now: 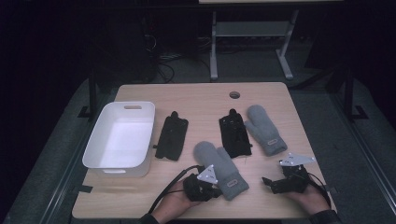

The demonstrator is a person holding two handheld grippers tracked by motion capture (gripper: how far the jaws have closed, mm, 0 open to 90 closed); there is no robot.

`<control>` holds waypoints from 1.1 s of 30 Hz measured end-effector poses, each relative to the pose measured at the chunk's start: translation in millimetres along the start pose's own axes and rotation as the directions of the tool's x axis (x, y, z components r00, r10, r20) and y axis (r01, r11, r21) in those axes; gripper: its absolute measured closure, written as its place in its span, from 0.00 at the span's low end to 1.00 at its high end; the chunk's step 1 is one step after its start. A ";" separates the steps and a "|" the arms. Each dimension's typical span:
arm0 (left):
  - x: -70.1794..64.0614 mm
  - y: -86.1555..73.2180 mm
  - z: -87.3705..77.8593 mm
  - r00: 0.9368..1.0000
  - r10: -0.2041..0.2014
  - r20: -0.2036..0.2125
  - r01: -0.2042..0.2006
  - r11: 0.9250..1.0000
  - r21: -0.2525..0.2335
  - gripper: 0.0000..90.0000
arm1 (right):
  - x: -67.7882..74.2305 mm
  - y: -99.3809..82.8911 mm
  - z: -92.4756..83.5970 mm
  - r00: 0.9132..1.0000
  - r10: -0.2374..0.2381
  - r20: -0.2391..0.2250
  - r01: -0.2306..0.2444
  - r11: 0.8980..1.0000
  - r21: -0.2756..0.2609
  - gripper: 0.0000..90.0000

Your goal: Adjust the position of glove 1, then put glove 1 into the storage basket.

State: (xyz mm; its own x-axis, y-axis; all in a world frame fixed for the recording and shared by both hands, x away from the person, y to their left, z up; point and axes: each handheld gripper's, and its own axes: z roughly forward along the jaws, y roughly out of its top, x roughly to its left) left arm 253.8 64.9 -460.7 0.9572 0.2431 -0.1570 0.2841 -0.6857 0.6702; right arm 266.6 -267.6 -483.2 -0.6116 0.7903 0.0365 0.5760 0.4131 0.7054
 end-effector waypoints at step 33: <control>41.0 -63.4 -54.4 0.973 -0.066 -0.222 0.064 0.998 -0.018 0.16 | -6.5 17.2 -19.4 0.999 0.042 0.007 -0.042 0.999 -0.006 0.47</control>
State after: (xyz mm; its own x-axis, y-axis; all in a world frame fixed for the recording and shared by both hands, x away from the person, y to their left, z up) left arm 272.0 155.7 -470.1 0.9001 0.4342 -0.0365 0.3438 -0.6563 0.6717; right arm 270.0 -274.4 -457.6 -0.5834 0.8099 0.0611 0.5979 0.3773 0.7072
